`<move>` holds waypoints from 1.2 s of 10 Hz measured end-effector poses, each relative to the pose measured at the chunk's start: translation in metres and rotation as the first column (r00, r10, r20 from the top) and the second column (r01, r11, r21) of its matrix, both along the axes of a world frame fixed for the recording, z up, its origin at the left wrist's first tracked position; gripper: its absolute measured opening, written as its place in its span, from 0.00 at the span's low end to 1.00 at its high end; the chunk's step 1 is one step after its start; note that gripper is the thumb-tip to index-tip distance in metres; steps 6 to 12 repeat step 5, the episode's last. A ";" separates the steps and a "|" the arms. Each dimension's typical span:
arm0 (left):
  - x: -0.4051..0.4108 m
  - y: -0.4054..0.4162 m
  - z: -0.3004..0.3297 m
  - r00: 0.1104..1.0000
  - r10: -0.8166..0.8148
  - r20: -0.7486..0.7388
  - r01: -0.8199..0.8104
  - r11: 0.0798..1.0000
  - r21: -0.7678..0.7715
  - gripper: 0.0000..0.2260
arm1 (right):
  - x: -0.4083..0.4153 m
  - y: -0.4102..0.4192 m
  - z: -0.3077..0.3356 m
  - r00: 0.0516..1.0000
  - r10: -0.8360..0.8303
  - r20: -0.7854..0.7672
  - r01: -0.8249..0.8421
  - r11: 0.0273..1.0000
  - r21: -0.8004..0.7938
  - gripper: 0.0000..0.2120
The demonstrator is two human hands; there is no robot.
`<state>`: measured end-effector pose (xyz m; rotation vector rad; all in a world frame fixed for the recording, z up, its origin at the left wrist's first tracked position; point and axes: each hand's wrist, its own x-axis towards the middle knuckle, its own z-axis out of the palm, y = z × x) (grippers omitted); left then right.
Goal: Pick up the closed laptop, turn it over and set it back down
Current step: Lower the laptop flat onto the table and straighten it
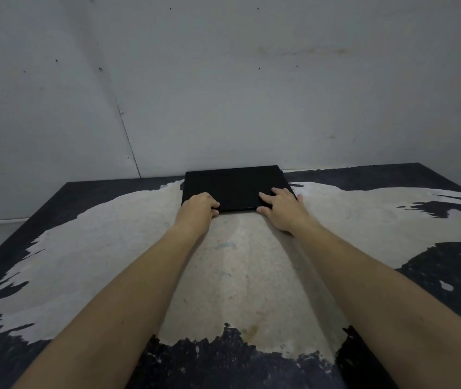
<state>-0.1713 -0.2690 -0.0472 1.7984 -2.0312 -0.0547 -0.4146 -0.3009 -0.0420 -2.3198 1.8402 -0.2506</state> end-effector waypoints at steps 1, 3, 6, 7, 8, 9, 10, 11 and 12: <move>-0.002 0.001 0.001 1.000 0.013 -0.020 -0.013 1.000 0.004 0.12 | 0.000 0.000 0.000 1.000 -0.001 -0.002 0.001 1.000 0.011 0.27; -0.009 0.008 0.005 0.999 0.033 -0.003 -0.033 0.999 0.015 0.13 | 0.004 0.005 -0.001 0.999 -0.044 -0.015 0.045 0.998 0.045 0.28; -0.015 0.026 0.014 0.996 0.074 0.039 -0.074 0.997 -0.012 0.17 | 0.010 0.014 0.002 0.994 -0.107 0.013 0.107 0.994 -0.010 0.31; -0.015 0.026 0.014 0.996 0.074 0.039 -0.074 0.997 -0.012 0.17 | 0.010 0.014 0.002 0.994 -0.107 0.013 0.107 0.994 -0.010 0.31; -0.015 0.026 0.014 0.996 0.074 0.039 -0.074 0.997 -0.012 0.17 | 0.010 0.014 0.002 0.994 -0.107 0.013 0.107 0.994 -0.010 0.31; -0.015 0.026 0.014 0.996 0.074 0.039 -0.074 0.997 -0.012 0.17 | 0.010 0.014 0.002 0.994 -0.107 0.013 0.107 0.994 -0.010 0.31; -0.015 0.026 0.014 0.996 0.074 0.039 -0.074 0.997 -0.012 0.17 | 0.010 0.014 0.002 0.994 -0.107 0.013 0.107 0.994 -0.010 0.31; -0.015 0.026 0.014 0.996 0.074 0.039 -0.074 0.997 -0.012 0.17 | 0.010 0.014 0.002 0.994 -0.107 0.013 0.107 0.994 -0.010 0.31; -0.015 0.026 0.014 0.996 0.074 0.039 -0.074 0.997 -0.012 0.17 | 0.010 0.014 0.002 0.994 -0.107 0.013 0.107 0.994 -0.010 0.31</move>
